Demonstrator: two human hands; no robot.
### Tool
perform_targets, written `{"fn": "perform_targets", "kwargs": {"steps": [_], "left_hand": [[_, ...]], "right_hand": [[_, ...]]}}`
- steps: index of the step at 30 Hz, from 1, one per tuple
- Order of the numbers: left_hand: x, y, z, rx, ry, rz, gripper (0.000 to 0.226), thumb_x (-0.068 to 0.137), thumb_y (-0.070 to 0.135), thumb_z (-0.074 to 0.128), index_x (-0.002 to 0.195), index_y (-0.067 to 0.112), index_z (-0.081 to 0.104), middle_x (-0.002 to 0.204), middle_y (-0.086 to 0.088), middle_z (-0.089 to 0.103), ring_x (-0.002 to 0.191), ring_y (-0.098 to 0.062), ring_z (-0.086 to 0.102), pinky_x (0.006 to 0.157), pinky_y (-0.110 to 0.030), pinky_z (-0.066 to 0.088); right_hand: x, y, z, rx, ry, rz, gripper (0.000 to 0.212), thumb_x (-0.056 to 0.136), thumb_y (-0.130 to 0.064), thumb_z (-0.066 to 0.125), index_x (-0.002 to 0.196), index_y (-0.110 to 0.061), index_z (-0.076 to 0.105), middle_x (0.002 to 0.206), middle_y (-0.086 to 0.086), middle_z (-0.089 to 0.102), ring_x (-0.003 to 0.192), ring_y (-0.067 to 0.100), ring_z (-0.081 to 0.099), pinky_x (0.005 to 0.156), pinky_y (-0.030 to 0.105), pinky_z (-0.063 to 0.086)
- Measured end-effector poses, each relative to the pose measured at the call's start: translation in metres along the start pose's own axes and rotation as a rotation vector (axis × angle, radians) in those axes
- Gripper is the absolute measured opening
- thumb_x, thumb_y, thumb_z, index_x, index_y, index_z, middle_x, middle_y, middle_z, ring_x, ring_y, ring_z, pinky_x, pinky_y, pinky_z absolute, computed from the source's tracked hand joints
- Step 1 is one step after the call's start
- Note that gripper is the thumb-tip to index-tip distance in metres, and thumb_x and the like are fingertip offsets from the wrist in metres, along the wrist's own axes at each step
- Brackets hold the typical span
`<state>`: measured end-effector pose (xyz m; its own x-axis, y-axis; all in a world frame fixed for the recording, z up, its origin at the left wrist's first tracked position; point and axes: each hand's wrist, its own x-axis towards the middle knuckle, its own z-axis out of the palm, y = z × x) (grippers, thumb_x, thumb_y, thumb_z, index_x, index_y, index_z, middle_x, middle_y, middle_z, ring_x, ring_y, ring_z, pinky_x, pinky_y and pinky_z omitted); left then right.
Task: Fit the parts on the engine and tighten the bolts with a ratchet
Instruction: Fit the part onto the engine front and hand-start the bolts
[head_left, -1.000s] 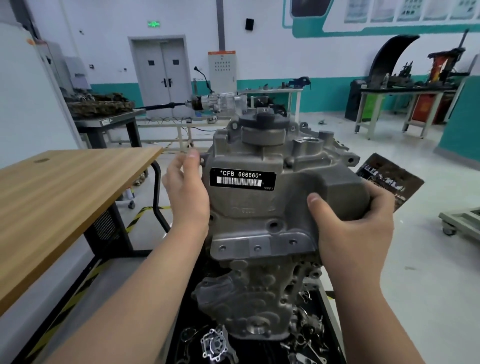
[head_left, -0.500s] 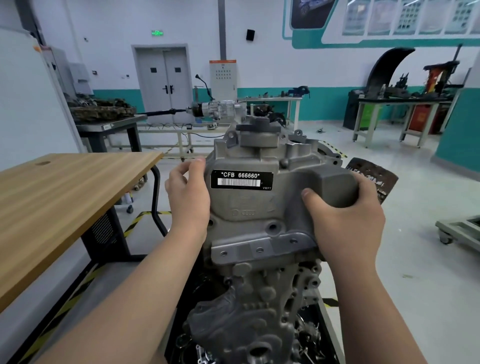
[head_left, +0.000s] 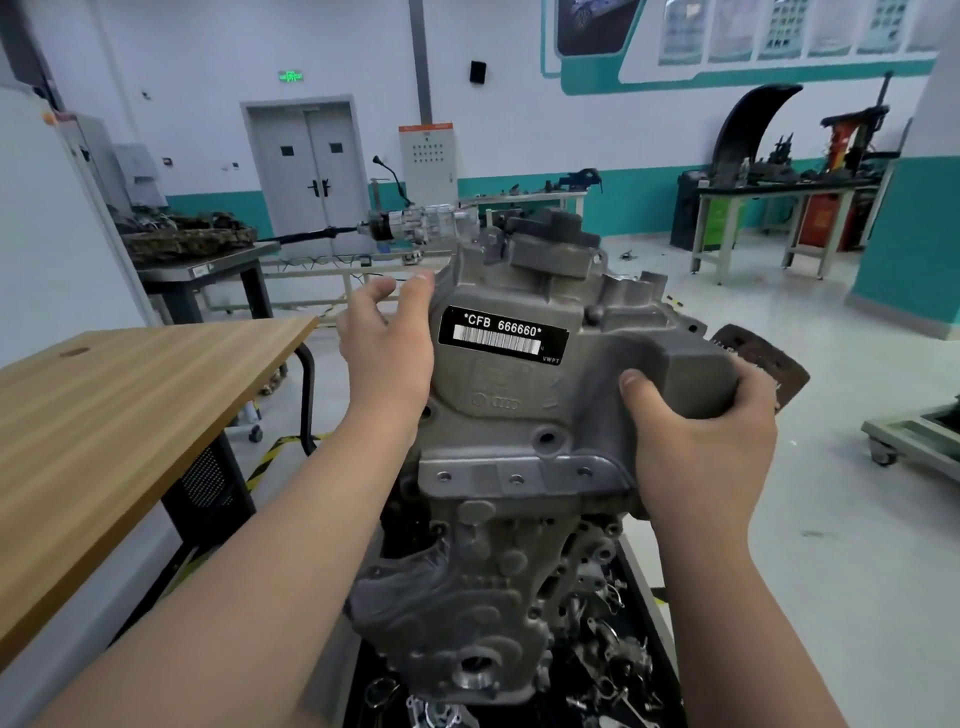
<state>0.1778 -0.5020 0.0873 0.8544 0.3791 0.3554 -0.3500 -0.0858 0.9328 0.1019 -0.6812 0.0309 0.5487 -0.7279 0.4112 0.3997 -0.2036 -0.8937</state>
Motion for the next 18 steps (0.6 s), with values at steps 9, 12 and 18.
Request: {"fn": "perform_targets", "kwargs": {"steps": [9, 12, 18], "left_hand": [[0.001, -0.011, 0.004, -0.003, 0.083, 0.038, 0.076, 0.065, 0.07, 0.047, 0.122, 0.019, 0.051, 0.129, 0.0, 0.046, 0.125, -0.021, 0.044, 0.106, -0.047, 0.039], [-0.005, -0.022, 0.001, -0.078, 0.073, -0.001, 0.067, 0.07, 0.065, 0.046, 0.12, 0.02, 0.05, 0.133, -0.002, 0.046, 0.126, -0.02, 0.043, 0.108, -0.044, 0.037], [-0.008, -0.007, 0.003, -0.229, -0.075, 0.05, 0.045, 0.067, 0.07, 0.046, 0.1, 0.04, 0.046, 0.134, 0.002, 0.045, 0.113, -0.002, 0.046, 0.091, -0.021, 0.035]], "right_hand": [[0.001, -0.001, -0.003, -0.037, -0.015, -0.036, 0.05, 0.066, -0.037, 0.081, 0.106, -0.037, 0.05, 0.081, -0.045, 0.054, 0.074, -0.024, 0.053, 0.054, 0.0, 0.039], [-0.004, -0.003, -0.004, -0.058, -0.017, -0.106, 0.053, 0.066, -0.034, 0.083, 0.107, -0.037, 0.05, 0.083, -0.029, 0.058, 0.075, -0.025, 0.052, 0.057, -0.004, 0.036], [0.002, -0.022, -0.007, -0.043, 0.023, -0.246, 0.055, 0.066, -0.032, 0.083, 0.11, -0.033, 0.051, 0.087, -0.032, 0.052, 0.081, -0.025, 0.051, 0.06, -0.004, 0.037]]}}
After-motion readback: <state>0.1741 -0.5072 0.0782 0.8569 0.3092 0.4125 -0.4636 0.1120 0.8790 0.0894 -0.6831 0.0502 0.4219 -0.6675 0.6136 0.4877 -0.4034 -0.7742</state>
